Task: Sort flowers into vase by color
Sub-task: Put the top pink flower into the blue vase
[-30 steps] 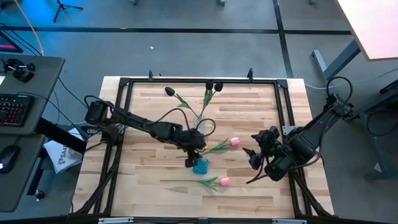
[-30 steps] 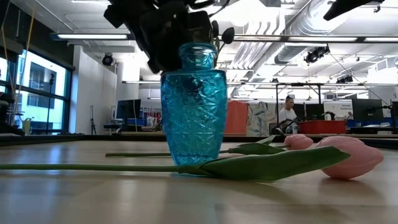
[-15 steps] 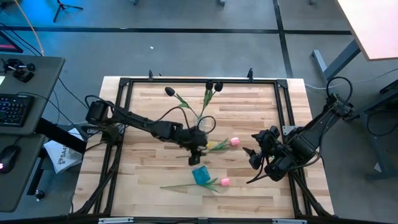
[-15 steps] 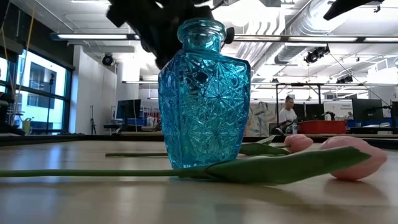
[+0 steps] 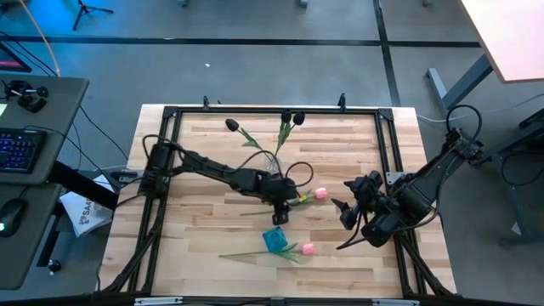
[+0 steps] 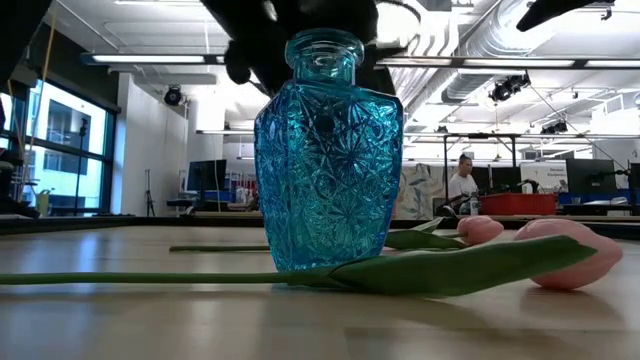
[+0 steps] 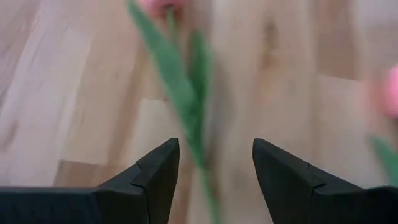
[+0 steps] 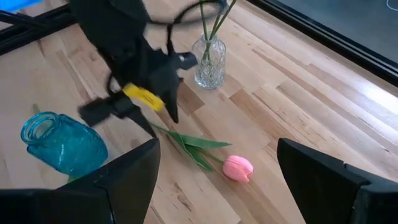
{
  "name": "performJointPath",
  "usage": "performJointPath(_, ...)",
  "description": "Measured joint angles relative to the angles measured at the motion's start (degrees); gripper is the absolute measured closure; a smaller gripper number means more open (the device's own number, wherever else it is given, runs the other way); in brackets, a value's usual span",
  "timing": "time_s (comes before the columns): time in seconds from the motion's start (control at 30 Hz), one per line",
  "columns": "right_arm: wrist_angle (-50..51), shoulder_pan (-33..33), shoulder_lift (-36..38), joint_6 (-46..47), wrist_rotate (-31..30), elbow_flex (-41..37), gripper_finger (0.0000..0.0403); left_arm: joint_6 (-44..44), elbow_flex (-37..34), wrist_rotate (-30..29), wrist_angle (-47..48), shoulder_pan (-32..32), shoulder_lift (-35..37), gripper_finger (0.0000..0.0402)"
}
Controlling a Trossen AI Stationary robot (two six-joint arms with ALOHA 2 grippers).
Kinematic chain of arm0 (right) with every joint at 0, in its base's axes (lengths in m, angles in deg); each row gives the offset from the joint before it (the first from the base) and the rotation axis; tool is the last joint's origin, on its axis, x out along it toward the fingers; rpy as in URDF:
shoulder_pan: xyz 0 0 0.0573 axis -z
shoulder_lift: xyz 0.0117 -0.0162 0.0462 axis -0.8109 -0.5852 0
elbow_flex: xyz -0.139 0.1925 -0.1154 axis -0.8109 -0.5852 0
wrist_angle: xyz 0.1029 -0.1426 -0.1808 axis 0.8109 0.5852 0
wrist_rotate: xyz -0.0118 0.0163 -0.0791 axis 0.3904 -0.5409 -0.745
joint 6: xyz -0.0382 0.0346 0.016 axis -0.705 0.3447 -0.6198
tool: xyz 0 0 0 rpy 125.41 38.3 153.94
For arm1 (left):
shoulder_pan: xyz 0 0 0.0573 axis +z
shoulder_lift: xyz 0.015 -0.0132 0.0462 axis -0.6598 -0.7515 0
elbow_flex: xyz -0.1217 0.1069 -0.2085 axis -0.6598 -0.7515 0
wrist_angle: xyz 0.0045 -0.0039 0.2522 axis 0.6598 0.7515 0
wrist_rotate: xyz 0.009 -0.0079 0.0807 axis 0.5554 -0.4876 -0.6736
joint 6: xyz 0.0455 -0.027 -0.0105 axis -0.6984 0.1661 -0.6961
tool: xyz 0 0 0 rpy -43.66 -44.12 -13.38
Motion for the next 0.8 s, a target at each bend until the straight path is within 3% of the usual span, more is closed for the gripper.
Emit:
performJointPath(0.37, -0.02, 0.00, -0.02, 0.05, -0.48, 0.00, 0.0085, -0.60, 2.48, -2.80, 0.78, 0.15, -5.96, 0.0221)
performJointPath(0.47, 0.00, 0.00, -0.02, 0.02, -0.52, 0.00, 0.0085, -2.10, 2.51, -2.44, 0.62, 0.10, -6.12, 0.0264)
performJointPath(0.6, 0.11, 0.00, -0.02, -0.27, -0.80, 0.00, 0.0085, -4.18, 2.36, -1.34, 0.85, 0.44, -5.12, 0.0373)
performJointPath(0.8, 4.00, -1.45, 0.67, -1.50, -2.21, 0.87, 0.0085, -8.29, 2.25, -4.37, 4.24, 3.20, 5.94, 0.0396)
